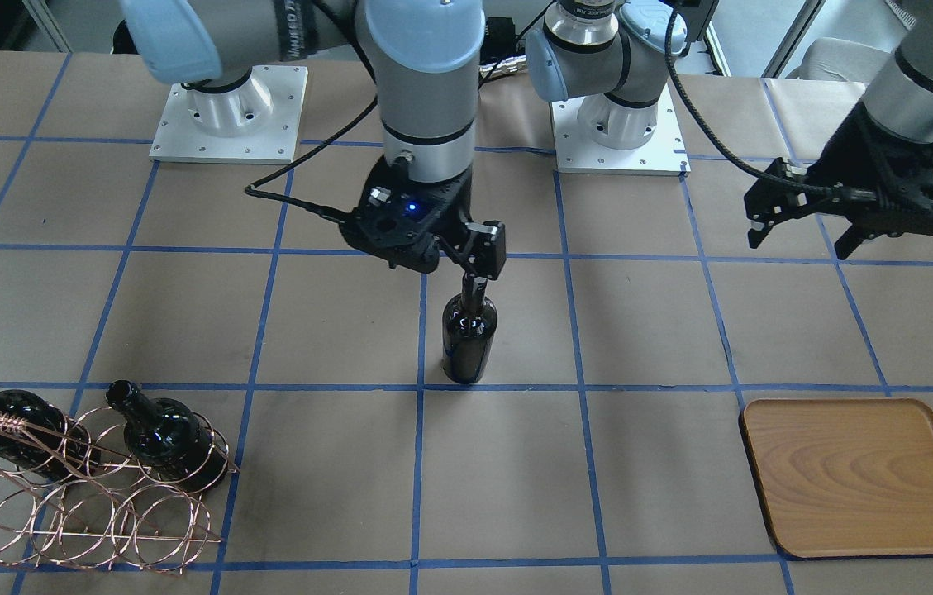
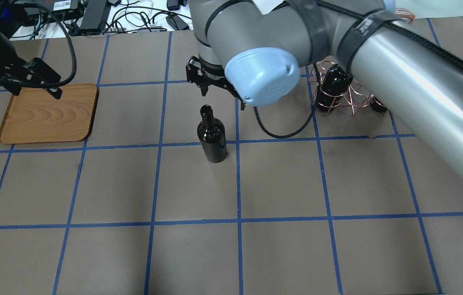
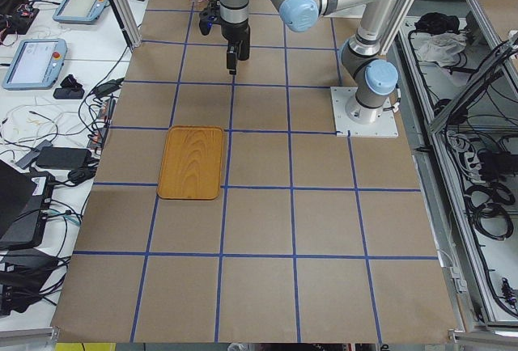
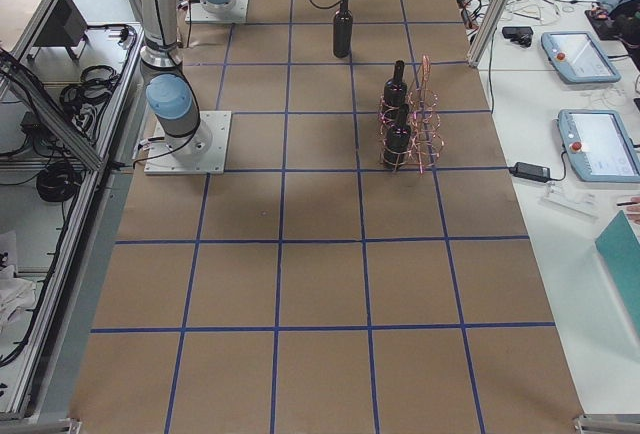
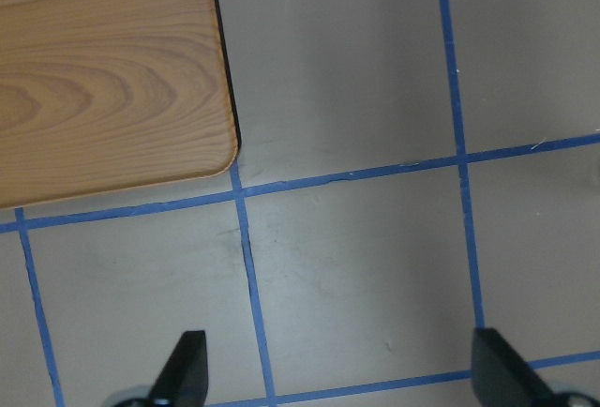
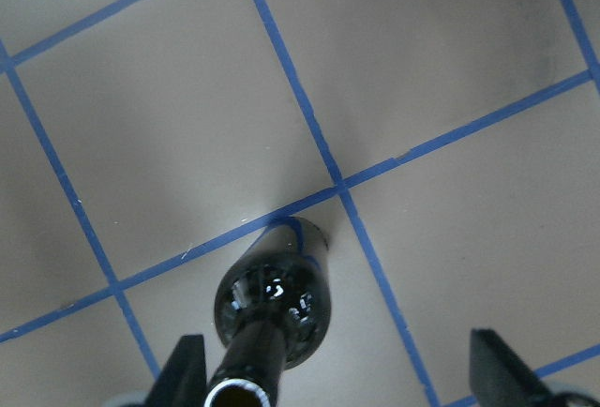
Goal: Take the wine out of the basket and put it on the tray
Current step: 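Raise the right gripper back over the rack while the left arm reaches toward the bottle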
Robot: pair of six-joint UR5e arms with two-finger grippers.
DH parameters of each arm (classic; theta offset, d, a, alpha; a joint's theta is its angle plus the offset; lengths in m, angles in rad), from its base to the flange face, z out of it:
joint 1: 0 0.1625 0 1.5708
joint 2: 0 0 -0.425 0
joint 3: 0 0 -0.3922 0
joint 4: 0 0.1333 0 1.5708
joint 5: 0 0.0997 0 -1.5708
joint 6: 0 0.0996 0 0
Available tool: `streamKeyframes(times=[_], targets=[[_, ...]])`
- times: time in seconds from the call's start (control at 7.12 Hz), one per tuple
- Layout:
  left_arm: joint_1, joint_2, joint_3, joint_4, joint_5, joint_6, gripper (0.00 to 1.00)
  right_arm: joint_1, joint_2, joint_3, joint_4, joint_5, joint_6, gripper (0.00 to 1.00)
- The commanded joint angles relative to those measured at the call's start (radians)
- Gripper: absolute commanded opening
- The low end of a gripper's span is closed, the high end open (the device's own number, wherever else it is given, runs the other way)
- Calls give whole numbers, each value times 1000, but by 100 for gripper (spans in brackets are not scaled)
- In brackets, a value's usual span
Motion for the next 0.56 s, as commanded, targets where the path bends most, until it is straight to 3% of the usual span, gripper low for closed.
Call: streamKeyframes(times=[0.0, 0.42], targets=[[-161, -1, 6, 26, 1, -135, 100, -172, -112, 11, 151, -1, -412, 100], [-345, -27, 3, 52, -12, -395, 100, -386, -210, 19, 271, -11, -782, 100]])
